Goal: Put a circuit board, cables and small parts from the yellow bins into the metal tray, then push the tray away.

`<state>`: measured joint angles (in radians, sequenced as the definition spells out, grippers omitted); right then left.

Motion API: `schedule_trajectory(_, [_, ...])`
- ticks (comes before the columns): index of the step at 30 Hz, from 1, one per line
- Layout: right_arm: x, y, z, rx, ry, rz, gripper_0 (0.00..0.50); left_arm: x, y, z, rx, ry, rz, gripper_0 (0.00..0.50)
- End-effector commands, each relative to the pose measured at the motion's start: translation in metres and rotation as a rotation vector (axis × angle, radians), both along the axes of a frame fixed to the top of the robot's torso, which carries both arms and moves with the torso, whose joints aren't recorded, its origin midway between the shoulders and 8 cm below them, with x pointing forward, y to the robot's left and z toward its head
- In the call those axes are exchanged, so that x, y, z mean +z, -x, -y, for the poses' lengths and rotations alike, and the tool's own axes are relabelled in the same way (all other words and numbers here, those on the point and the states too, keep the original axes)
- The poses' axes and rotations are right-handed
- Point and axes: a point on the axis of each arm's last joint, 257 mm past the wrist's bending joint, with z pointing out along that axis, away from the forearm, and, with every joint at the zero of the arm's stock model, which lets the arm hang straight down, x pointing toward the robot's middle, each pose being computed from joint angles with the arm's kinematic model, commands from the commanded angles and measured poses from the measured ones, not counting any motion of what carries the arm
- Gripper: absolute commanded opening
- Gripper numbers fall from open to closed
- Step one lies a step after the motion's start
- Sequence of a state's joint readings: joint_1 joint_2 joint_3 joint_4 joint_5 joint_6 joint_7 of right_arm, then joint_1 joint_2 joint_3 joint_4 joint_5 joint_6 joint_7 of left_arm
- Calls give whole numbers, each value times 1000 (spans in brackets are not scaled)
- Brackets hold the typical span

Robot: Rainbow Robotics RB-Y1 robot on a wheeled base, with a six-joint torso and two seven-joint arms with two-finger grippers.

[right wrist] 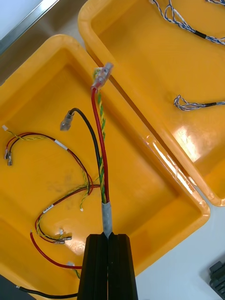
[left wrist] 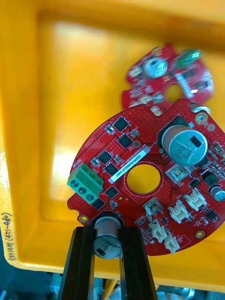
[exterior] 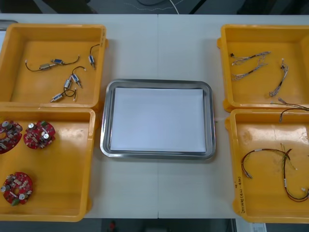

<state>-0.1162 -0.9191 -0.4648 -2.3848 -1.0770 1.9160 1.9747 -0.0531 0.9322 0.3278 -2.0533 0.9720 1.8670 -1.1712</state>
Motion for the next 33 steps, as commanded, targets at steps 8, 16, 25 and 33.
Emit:
schedule_trajectory(8, [-2,1,-16,15,-9,2,0,37,-38,67,-227,-59,61,0])
schedule_trajectory(16, [-4,3,-21,34,-11,-7,0,48,-54,124,-394,-70,72,0])
schedule_trajectory(25, [-4,5,-25,50,-11,-6,0,54,-65,188,-547,-56,94,0])
schedule_trajectory(33, [-4,6,-28,60,-11,-9,0,55,-70,242,-666,-65,117,0])
